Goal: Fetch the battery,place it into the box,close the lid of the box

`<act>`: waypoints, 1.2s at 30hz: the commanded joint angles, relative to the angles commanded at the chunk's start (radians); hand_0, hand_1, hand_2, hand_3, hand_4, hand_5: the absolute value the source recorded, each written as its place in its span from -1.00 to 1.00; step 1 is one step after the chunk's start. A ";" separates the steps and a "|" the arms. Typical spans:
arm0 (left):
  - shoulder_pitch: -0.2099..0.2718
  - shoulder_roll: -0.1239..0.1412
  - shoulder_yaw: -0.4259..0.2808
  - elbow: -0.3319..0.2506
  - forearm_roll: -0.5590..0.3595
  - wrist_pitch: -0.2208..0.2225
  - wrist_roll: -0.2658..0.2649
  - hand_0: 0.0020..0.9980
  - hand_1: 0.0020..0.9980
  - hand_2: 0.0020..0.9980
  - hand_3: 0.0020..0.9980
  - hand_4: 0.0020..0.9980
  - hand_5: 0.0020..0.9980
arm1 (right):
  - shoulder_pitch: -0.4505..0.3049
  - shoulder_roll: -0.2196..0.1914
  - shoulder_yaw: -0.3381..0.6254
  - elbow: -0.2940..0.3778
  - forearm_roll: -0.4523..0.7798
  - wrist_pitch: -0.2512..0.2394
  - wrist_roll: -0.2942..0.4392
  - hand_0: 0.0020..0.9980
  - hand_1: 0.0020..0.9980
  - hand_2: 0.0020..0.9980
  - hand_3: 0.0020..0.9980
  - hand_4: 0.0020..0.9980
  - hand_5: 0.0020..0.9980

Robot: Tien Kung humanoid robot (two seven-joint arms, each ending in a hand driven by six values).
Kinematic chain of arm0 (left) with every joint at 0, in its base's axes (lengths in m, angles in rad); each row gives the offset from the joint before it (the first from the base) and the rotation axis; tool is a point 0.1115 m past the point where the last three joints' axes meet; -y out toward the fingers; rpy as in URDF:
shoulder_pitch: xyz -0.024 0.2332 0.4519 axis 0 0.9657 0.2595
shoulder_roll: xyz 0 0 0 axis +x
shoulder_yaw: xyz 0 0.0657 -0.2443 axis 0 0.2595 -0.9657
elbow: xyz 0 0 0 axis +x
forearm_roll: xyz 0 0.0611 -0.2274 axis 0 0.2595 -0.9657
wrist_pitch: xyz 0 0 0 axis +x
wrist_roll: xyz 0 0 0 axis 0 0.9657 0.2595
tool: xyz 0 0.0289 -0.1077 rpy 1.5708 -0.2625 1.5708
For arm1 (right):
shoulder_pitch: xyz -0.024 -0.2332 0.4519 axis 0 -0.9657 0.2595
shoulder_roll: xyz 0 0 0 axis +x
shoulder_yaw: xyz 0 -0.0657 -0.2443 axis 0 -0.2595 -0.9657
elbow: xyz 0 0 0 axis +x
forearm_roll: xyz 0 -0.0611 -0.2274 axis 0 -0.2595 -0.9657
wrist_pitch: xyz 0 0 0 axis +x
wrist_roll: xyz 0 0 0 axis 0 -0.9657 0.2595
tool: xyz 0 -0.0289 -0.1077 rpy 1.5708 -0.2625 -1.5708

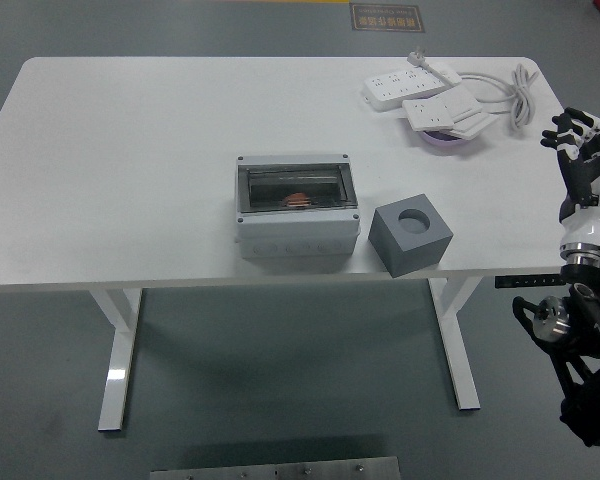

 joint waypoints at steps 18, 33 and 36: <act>-0.002 0.010 0.015 0.002 -0.028 0.009 -0.013 0.39 0.49 0.17 0.01 -0.40 -1.00 | 0.054 -0.026 -0.090 -0.012 -0.074 0.011 -0.082 0.15 0.01 0.09 0.07 0.45 -0.08; -0.003 0.006 0.012 0.002 -0.022 0.007 -0.011 0.40 0.48 0.16 0.01 -0.41 -1.00 | 0.047 -0.024 -0.081 0.025 -0.364 -0.006 -0.219 0.13 0.06 0.12 0.14 0.46 -0.13; -0.003 0.006 0.011 0.002 -0.020 0.007 -0.010 0.40 0.48 0.16 0.01 -0.41 -1.00 | 0.048 -0.023 -0.078 0.019 -0.372 -0.013 -0.213 0.13 0.06 0.12 0.14 0.46 -0.13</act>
